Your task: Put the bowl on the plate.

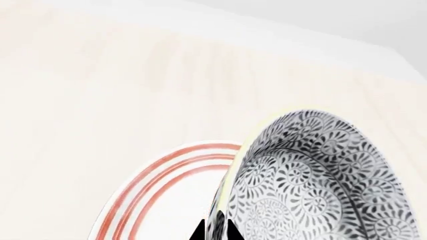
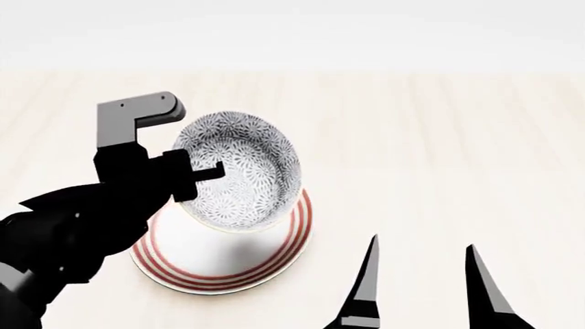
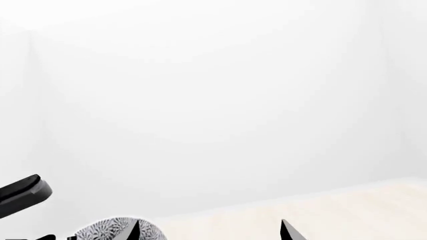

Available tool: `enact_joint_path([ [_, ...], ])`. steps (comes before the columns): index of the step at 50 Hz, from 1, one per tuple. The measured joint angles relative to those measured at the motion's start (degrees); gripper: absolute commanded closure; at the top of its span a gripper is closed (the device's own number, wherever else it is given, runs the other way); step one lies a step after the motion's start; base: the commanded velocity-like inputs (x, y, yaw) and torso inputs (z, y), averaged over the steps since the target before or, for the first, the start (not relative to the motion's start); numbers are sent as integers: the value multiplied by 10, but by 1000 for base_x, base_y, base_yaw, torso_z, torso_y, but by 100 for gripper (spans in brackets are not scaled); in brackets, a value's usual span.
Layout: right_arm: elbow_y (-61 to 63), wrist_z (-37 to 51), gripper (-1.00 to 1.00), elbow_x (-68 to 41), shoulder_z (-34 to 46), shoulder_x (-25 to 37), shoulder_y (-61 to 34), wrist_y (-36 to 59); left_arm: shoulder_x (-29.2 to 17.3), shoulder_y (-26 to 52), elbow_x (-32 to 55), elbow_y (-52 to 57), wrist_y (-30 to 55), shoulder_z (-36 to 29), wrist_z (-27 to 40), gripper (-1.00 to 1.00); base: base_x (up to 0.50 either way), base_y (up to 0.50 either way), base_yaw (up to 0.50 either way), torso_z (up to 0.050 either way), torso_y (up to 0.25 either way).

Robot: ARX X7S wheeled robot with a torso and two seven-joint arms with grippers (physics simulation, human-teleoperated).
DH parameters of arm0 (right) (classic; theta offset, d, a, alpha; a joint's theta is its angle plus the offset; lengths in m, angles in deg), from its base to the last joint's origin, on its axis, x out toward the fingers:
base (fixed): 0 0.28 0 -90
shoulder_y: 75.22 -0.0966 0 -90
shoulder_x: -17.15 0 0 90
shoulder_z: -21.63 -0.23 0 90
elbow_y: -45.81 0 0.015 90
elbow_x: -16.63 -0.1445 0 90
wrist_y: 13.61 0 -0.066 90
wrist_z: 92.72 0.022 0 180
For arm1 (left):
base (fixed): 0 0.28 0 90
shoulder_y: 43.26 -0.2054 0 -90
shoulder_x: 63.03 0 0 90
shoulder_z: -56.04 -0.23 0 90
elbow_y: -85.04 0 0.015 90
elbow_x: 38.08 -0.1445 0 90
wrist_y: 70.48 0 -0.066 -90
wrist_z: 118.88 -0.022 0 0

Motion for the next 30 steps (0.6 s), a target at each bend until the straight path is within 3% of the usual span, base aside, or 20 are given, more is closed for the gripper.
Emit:
enact_joint_path([
  [15,-5,2,-100,-1,3,3,-1,-2,0,-3,95,-9,-18,-94,6,100,0,0,0,0,1],
  [30,-7,6,-100,-3,6,5,-1,-3,-2,-14,128,-14,-17,-120,11,100,0,0,0,0,0],
])
